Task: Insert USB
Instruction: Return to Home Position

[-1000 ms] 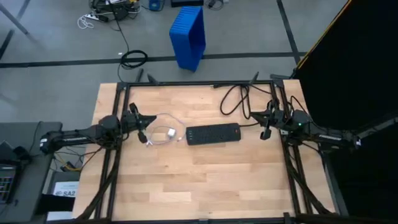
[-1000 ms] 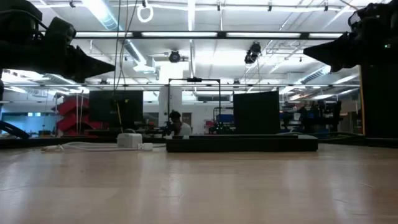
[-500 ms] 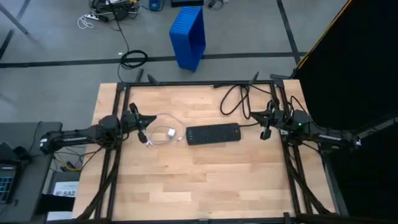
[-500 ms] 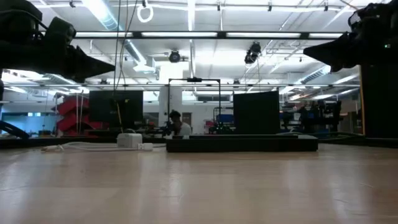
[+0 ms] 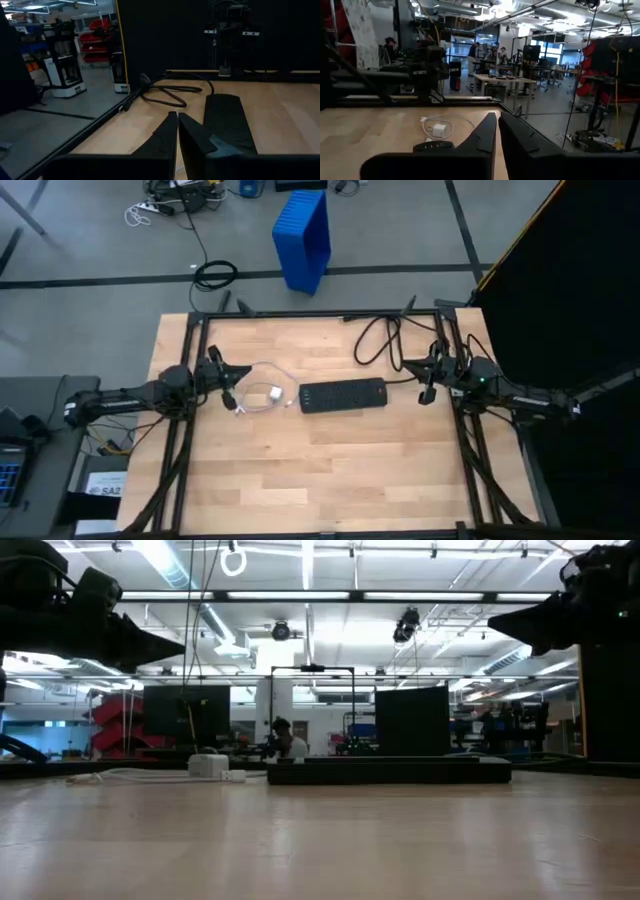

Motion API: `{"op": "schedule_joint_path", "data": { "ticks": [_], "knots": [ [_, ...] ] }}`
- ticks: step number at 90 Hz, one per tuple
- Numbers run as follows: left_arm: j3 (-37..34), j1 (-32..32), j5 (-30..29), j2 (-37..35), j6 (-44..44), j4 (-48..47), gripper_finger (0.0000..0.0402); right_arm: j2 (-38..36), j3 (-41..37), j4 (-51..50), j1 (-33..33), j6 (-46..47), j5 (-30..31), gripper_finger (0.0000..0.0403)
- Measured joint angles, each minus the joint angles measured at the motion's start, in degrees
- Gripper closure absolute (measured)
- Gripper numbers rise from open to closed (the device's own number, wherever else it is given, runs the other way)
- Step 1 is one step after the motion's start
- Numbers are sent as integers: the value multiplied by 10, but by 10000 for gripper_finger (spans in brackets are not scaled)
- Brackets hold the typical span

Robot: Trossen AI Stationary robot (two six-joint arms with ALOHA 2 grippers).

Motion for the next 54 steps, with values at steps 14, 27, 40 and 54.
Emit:
{"op": "schedule_joint_path", "data": {
  "ticks": [14, 27, 40, 54],
  "knots": [
    [0, 0, 0, 0, 0, 0, 401, 0, 0, 0, 0, 0, 0, 397],
    [0, 0, 0, 0, 0, 0, 401, 0, 0, 0, 0, 0, 0, 397],
    [0, 0, 0, 0, 0, 0, 401, 0, 0, 0, 0, 0, 0, 402],
    [0, 0, 0, 0, 0, 0, 401, 0, 0, 0, 0, 0, 0, 399]
  ]
}}
